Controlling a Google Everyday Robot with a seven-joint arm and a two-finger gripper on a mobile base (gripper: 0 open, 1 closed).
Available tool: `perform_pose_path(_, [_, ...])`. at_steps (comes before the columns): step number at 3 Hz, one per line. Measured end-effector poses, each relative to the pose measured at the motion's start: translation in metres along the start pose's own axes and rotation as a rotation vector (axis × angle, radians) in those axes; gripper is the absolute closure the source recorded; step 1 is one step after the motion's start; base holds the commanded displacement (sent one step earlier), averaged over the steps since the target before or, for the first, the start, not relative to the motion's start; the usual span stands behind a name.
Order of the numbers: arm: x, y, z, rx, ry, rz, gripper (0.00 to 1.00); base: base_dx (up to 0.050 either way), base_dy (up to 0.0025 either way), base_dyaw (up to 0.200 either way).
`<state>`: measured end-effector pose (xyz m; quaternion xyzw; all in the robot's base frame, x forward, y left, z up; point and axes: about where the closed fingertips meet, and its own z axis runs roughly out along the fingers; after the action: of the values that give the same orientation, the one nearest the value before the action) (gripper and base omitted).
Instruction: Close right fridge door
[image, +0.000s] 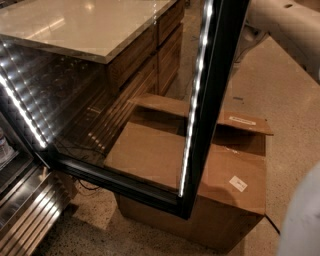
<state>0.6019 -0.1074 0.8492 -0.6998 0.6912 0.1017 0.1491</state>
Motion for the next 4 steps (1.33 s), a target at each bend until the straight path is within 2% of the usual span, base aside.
perform_pose_path(1, [0.002,0.048,-0.002,0.006,-0.019,-0.079,1.00,0.000,0.00000,0.000])
perform_pose_path(2, [0.004,0.060,-0.002,0.009,-0.023,-0.098,1.00,0.000,0.00000,0.000])
perform_pose_path(3, [0.009,0.082,-0.007,0.022,-0.040,-0.122,1.00,0.000,0.00000,0.000])
perform_pose_path(4, [0.012,0.092,-0.010,0.030,-0.050,-0.133,0.90,0.000,0.00000,0.000])
